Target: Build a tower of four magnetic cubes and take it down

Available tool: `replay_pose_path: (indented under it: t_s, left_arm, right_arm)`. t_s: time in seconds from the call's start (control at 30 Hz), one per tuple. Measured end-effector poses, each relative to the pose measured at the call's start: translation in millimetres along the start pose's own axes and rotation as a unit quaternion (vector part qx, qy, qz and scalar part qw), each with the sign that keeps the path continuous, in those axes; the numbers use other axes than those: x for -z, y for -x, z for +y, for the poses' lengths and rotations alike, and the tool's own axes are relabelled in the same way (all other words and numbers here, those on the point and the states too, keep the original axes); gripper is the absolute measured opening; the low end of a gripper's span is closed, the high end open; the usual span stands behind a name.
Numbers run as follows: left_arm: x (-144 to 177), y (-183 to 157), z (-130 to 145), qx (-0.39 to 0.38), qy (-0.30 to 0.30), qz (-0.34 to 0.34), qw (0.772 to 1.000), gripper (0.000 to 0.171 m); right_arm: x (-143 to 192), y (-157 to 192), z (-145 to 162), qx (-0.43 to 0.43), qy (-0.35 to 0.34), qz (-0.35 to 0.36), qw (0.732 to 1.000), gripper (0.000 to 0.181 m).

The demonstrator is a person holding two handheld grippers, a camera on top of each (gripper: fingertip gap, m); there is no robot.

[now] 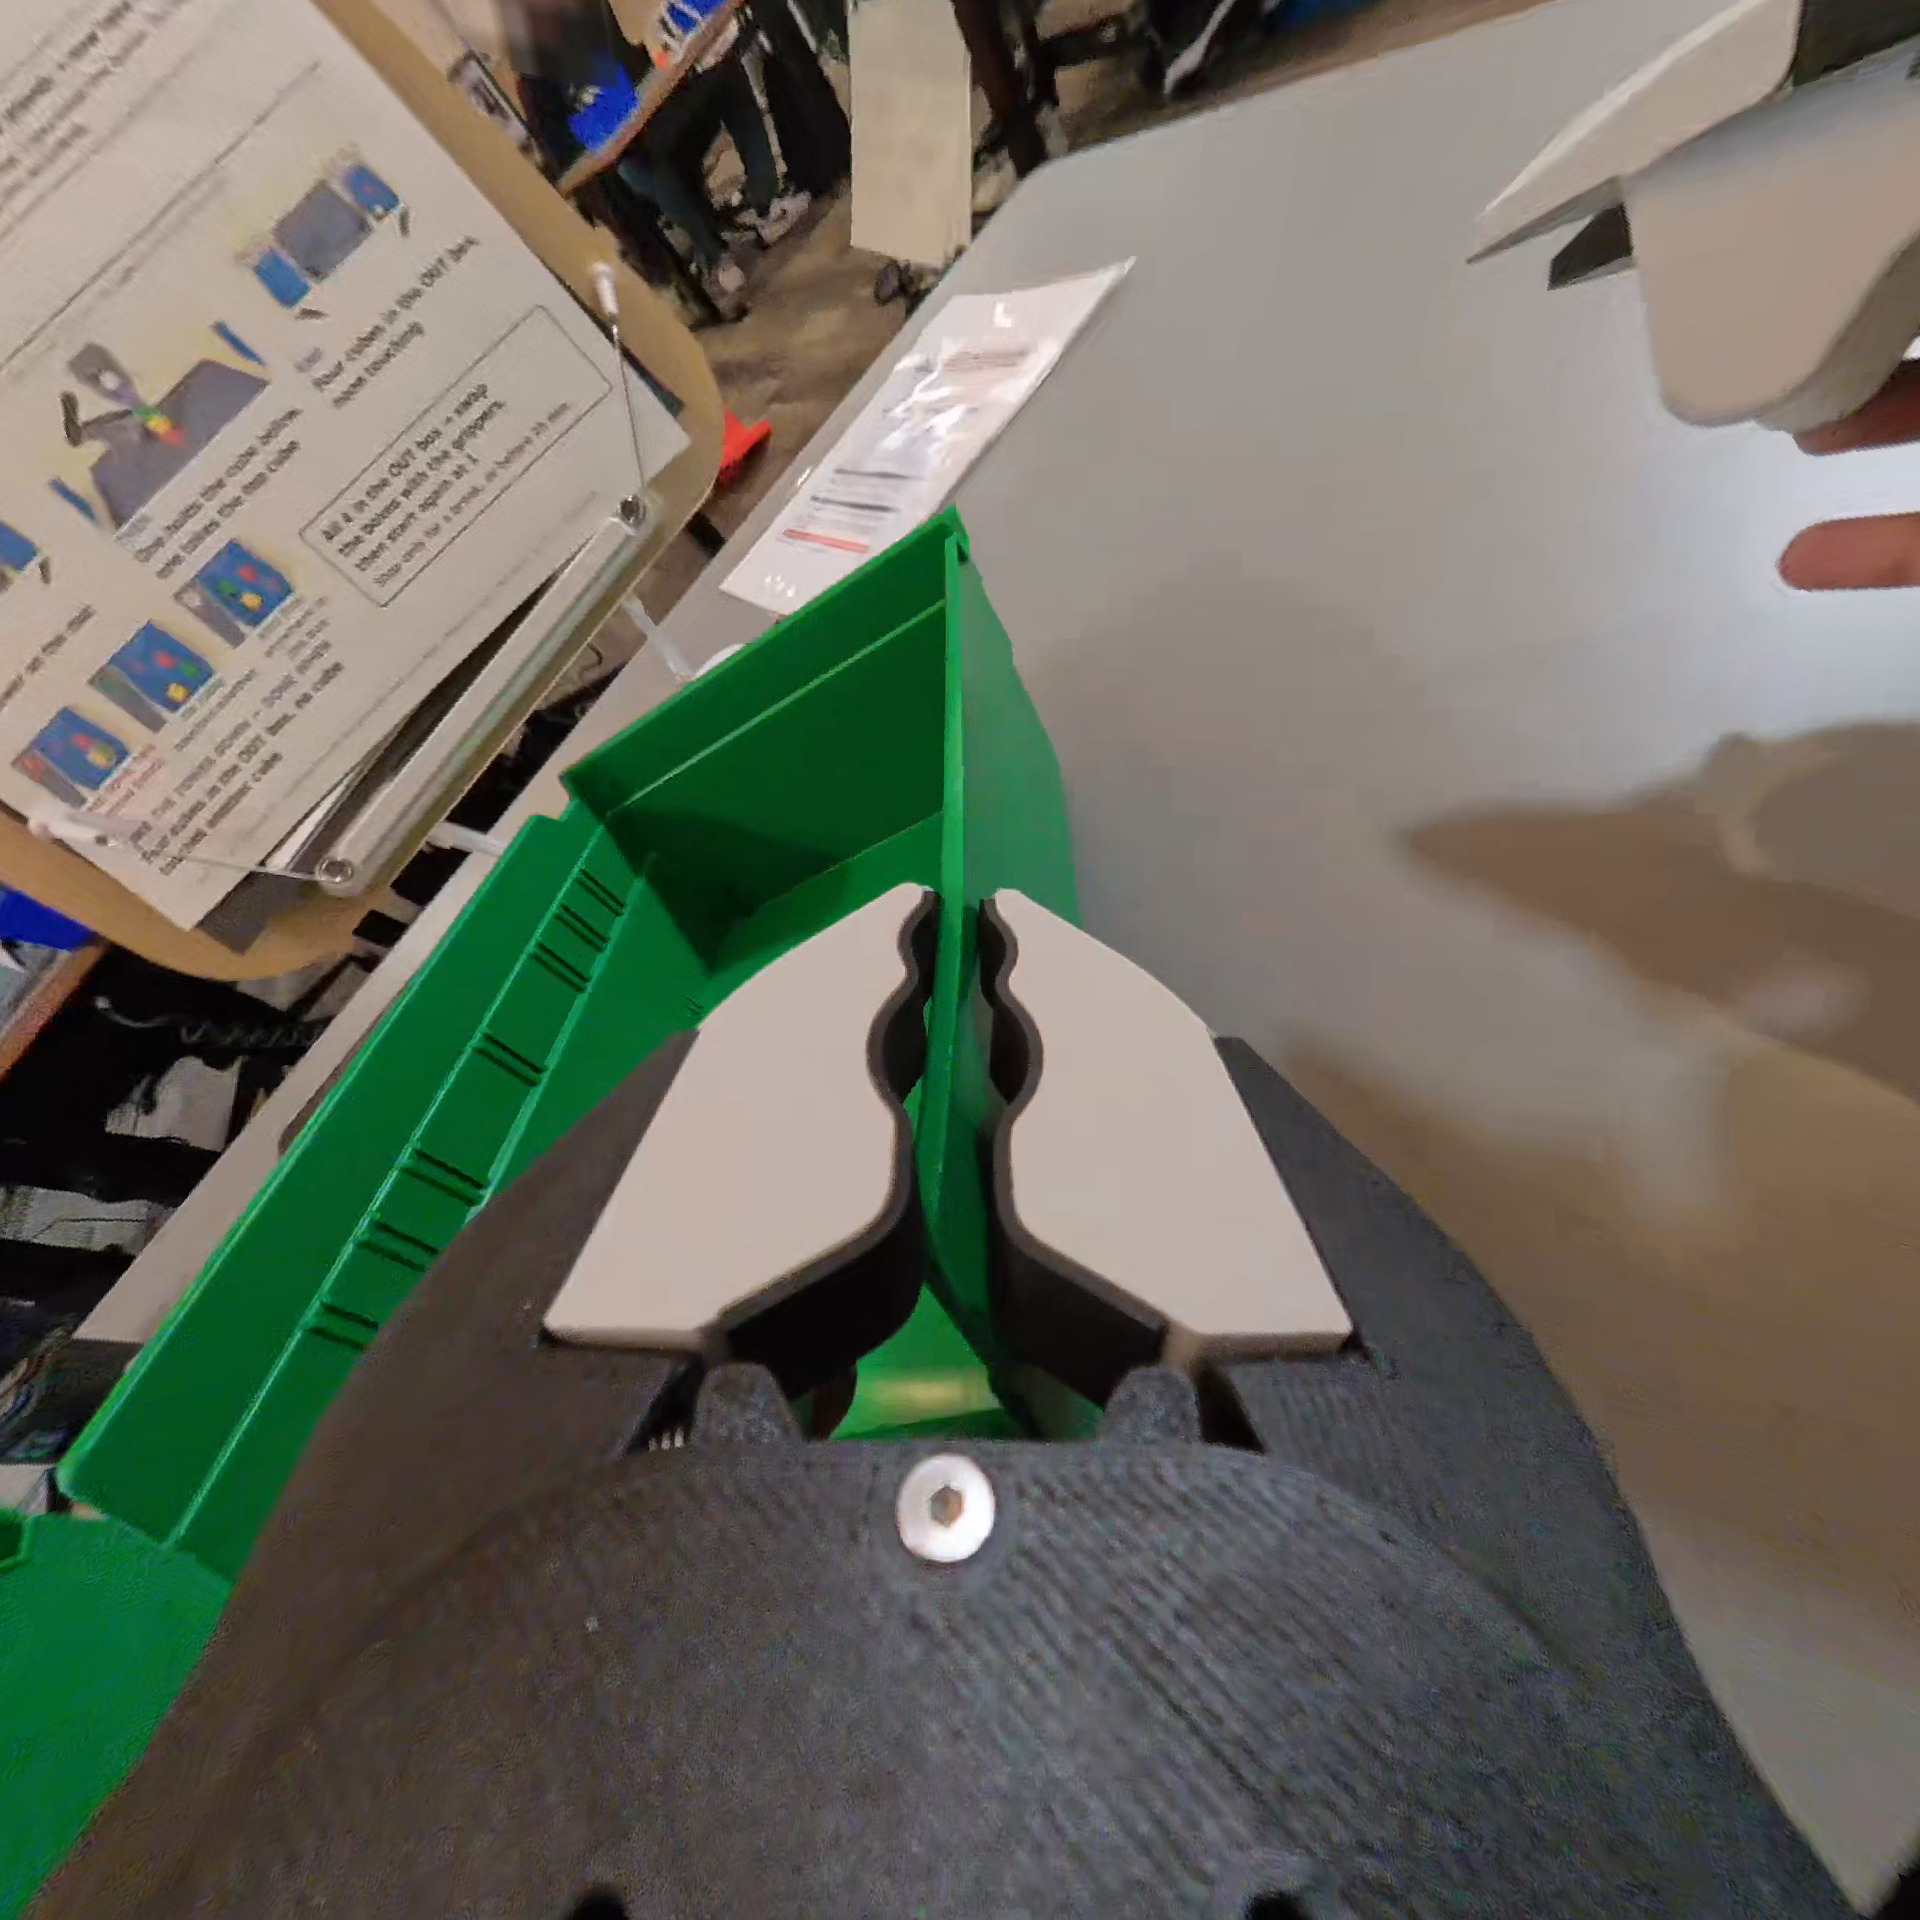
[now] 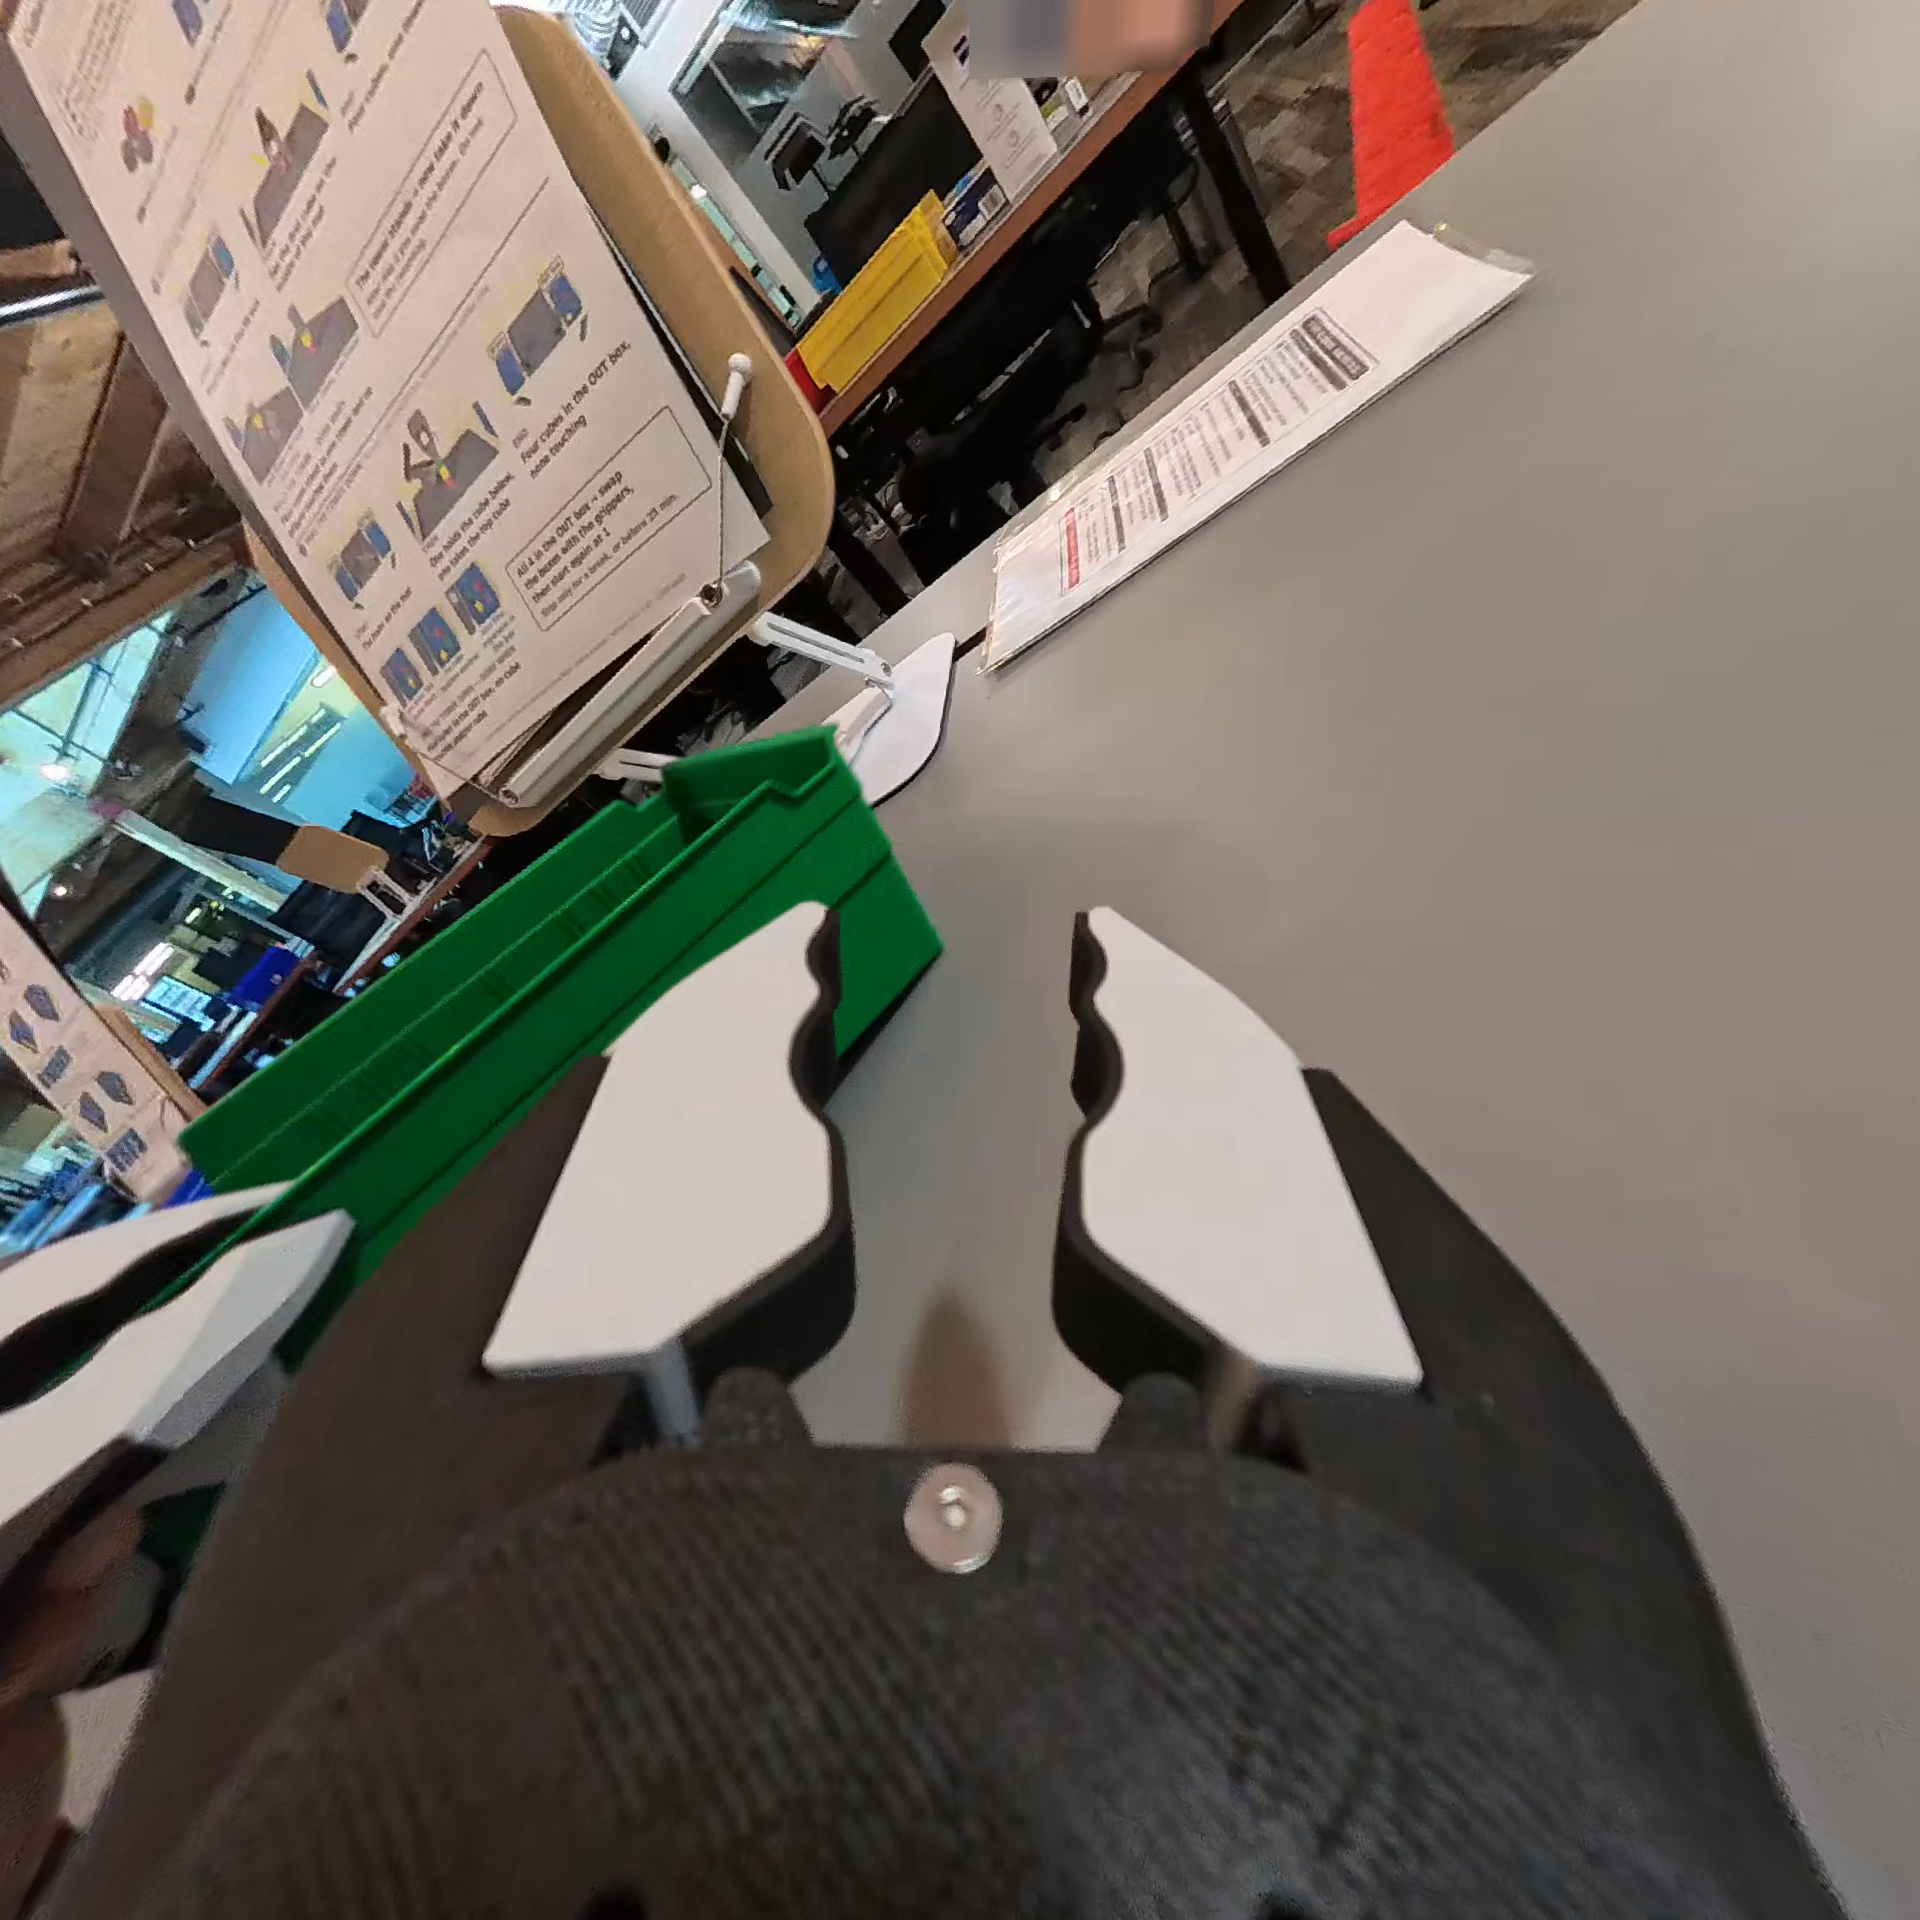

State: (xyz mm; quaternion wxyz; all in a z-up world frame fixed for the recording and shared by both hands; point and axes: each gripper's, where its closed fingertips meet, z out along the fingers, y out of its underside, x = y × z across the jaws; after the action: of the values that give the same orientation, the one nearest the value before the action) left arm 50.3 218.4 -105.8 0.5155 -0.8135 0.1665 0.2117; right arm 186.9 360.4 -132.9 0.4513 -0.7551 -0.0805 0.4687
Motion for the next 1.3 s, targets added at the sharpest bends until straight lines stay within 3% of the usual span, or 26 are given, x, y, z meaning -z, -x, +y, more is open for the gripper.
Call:
replay_pose_path:
  t_s: [0.17, 0.33, 0.5, 0.6, 0.73, 0.87, 0.97, 1.1, 1.17, 1.23, 1.3]
  left_arm:
    - [-26.7, -25.5, 0.0, 0.079, -0.018, 0.041, 0.996, 0.005]
    - [-38.3, -39.9, 4.3, 0.066, -0.018, 0.031, 0.997, 0.006]
    - [-35.9, -48.6, 6.1, 0.100, -0.024, 0.088, 0.991, 0.015]
    - [-21.7, -38.1, 5.3, 0.144, -0.033, 0.122, 0.982, 0.034]
    - [15.5, -3.0, 12.6, 0.184, -0.067, 0.140, 0.971, 0.044]
    - [34.9, 40.6, 55.8, 0.221, -0.053, 0.116, 0.967, 0.048]
    - [37.5, 65.1, 89.9, 0.294, -0.066, 0.096, 0.949, 0.043]
    - [38.6, 72.7, 89.4, 0.416, -0.092, 0.181, 0.887, 0.046]
    - [39.2, 78.5, 91.5, 0.435, -0.104, 0.175, 0.877, 0.045]
    - [39.7, 82.0, 91.5, 0.438, -0.110, 0.169, 0.876, 0.048]
    - [37.4, 84.6, 93.7, 0.426, -0.103, 0.150, 0.886, 0.056]
  right_arm:
    - [-4.6, 7.2, 8.6, 0.015, 0.015, -0.007, 1.000, 0.045]
    - [-12.6, 29.4, 27.9, 0.037, 0.044, -0.036, 0.998, 0.054]
    - [-5.8, 62.2, 43.7, 0.053, 0.049, -0.065, 0.995, 0.059]
    - [-0.9, 84.3, 51.6, 0.071, 0.047, -0.084, 0.993, 0.063]
    - [6.2, 108.3, 75.7, 0.129, 0.068, -0.096, 0.985, 0.075]
    - [8.4, 136.5, 119.5, 0.183, 0.113, -0.103, 0.971, 0.089]
    - [-4.8, 135.4, 133.9, 0.280, 0.108, -0.048, 0.953, 0.081]
    - [-21.7, 122.5, 131.0, 0.369, 0.111, -0.038, 0.922, 0.076]
    - [-25.8, 101.7, 112.2, 0.387, 0.104, -0.004, 0.916, 0.042]
    - [-27.6, 70.0, 90.9, 0.398, 0.108, 0.034, 0.911, 0.020]
    - [-26.9, 37.8, 69.9, 0.362, 0.115, 0.059, 0.923, 0.008]
